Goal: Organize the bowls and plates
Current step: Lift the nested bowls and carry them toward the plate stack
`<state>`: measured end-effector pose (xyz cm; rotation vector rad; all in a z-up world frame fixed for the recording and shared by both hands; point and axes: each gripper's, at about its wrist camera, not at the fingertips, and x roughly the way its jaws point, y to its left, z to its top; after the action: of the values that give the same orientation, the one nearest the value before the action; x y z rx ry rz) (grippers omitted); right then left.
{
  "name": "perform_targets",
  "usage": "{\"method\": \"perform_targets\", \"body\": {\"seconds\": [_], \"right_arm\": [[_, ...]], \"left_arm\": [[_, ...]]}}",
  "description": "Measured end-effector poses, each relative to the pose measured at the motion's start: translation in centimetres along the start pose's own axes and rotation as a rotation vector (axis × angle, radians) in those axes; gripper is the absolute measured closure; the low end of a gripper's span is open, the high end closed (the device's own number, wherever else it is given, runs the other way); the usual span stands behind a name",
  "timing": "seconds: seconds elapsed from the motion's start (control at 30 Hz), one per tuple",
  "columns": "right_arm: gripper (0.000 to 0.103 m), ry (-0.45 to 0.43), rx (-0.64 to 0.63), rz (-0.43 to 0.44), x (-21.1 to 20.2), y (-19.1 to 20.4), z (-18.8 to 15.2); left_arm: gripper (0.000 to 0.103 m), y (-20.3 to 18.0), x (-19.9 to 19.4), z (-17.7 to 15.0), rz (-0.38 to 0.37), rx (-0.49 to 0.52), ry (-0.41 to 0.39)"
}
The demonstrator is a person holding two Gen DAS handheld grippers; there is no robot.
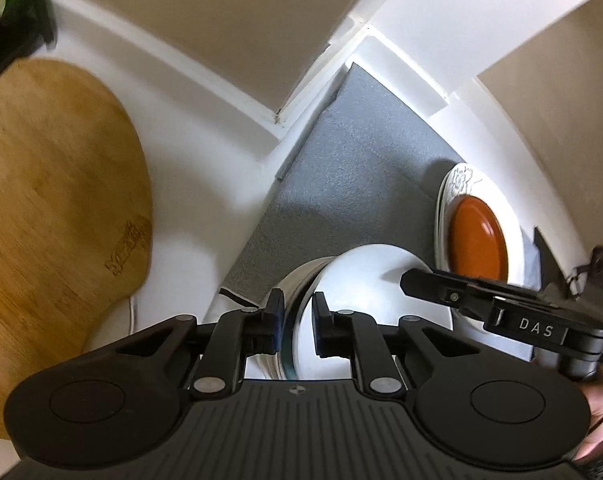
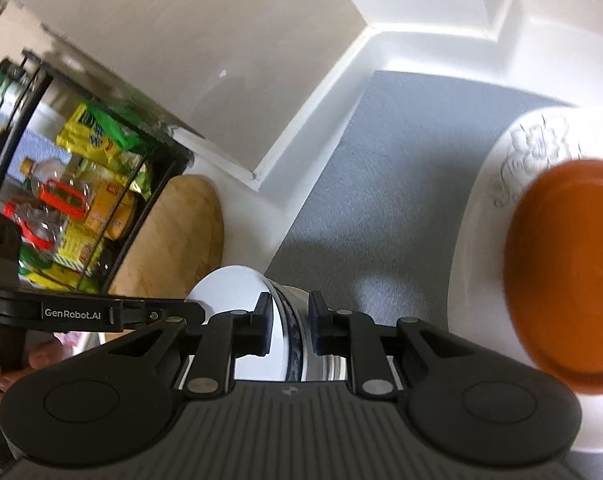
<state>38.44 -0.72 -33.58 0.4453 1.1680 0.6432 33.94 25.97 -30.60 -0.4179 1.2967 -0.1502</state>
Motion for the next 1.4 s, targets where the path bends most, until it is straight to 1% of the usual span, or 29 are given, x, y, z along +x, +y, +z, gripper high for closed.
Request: {"method": "perform_targets", "body": {"seconds": [0.1, 0.2, 0.27, 0.33, 0.4, 0.43, 0.47, 0.53, 0.6, 0.67, 0.7, 0.73, 0.8, 0.83, 0.87, 0.93, 1.0, 1.03, 1.07, 1.1, 1.13, 1.17, 1.2, 1.27, 1.33, 1.4], "right_arm": [[0.082, 0.002, -0.015, -0.010, 0.3, 0.1, -0.3], [0.080, -0.022, -0.048, -0.052, -0.3, 1.0, -0.9], [0.080, -0.044, -0.055, -0.059, -1.1, 1.2, -1.8], [0.073, -0.052, -0.036, -0.045, -1.7, 1.0, -2.8], [0.073, -0.041, -0.013, -0.039, -1.9, 0.4, -3.7], [0.070, -0.039, 0.007, -0.028, -1.9, 0.0, -4.1], [0.069, -0.041, 0.029, -0.014, -1.8, -0.4, -4.5], [0.059, -0.042, 0.072, 0.005, -1.7, -1.2, -4.9], [0.054, -0.042, 0.109, 0.019, -1.6, -1.7, -5.3], [0.053, -0.024, 0.116, 0.035, -1.4, -1.9, -5.5], [0.049, -0.024, 0.106, 0.027, -1.4, -1.8, -5.6], [0.044, -0.026, 0.099, 0.024, -1.4, -1.7, -5.6], [0.038, -0.031, 0.122, 0.031, -1.4, -2.0, -5.6], [0.036, -0.032, 0.144, 0.038, -1.2, -2.2, -5.5], [0.035, -0.029, 0.164, 0.047, -1.0, -2.5, -5.6], [0.035, -0.016, 0.195, 0.048, -0.3, -2.9, -5.6], [0.033, 0.005, 0.231, 0.057, 0.7, -3.4, -5.9], [0.030, 0.008, 0.257, 0.067, 1.1, -3.7, -6.2], [0.029, 0.006, 0.281, 0.078, 1.4, -4.0, -6.4], [0.029, 0.003, 0.302, 0.089, 1.7, -4.2, -6.7], [0.029, -0.007, 0.309, 0.087, 1.8, -4.3, -6.9], [0.029, -0.016, 0.313, 0.089, 1.7, -4.3, -7.1], [0.031, -0.022, 0.319, 0.089, 1.6, -4.4, -7.2], [0.040, -0.031, 0.345, 0.081, 1.3, -4.6, -7.3], [0.055, -0.041, 0.346, 0.074, 0.7, -4.7, -7.3], [0.063, -0.053, 0.342, 0.083, 0.0, -4.7, -7.1]], "left_arm": [[0.087, -0.2, 0.1, -0.1, 0.010, -0.005, 0.001], [0.088, -1.0, -0.3, -0.7, 0.061, 0.015, 0.000], [0.088, -1.4, -0.7, -1.4, 0.088, 0.033, -0.014], [0.087, -1.5, -0.8, -2.4, 0.098, 0.045, -0.012], [0.086, -1.6, -0.8, -3.4, 0.091, 0.060, -0.010], [0.083, -1.6, -0.8, -3.7, 0.091, 0.058, -0.009], [0.082, -1.5, -0.7, -3.8, 0.089, 0.055, -0.005], [0.082, -1.5, -0.7, -3.9, 0.089, 0.049, -0.004], [0.082, -1.6, -0.6, -3.8, 0.094, 0.053, 0.002], [0.082, -1.6, -0.5, -3.7, 0.099, 0.052, 0.009], [0.081, -1.7, -0.5, -3.7, 0.104, 0.057, 0.011], [0.079, -1.8, -0.5, -3.7, 0.112, 0.066, 0.012], [0.072, -2.0, -0.1, -3.6, 0.133, 0.077, 0.014], [0.065, -1.9, 0.2, -3.6, 0.139, 0.078, 0.024], [0.057, -1.8, 0.6, -3.6, 0.141, 0.074, 0.042], [0.048, -1.4, 1.7, -3.5, 0.142, 0.063, 0.076], [0.042, -1.0, 2.8, -3.4, 0.128, 0.054, 0.092], [0.037, -0.7, 3.2, -3.3, 0.109, 0.042, 0.095], [0.035, -0.5, 3.5, -3.3, 0.091, 0.026, 0.099], [0.035, -0.2, 3.8, -3.2, 0.071, 0.006, 0.104], [0.037, -0.1, 3.9, -3.2, 0.051, -0.007, 0.112], [0.048, 0.1, 4.0, -3.2, 0.027, -0.015, 0.115], [0.051, 0.1, 3.9, -3.1, -0.003, -0.016, 0.120], [0.053, -0.4, 3.7, -3.1, 0.010, 0.016, 0.123], [0.056, -1.3, 3.3, -3.0, 0.028, 0.044, 0.113], [0.057, -2.2, 3.1, -3.1, 0.055, 0.075, 0.106]]}}
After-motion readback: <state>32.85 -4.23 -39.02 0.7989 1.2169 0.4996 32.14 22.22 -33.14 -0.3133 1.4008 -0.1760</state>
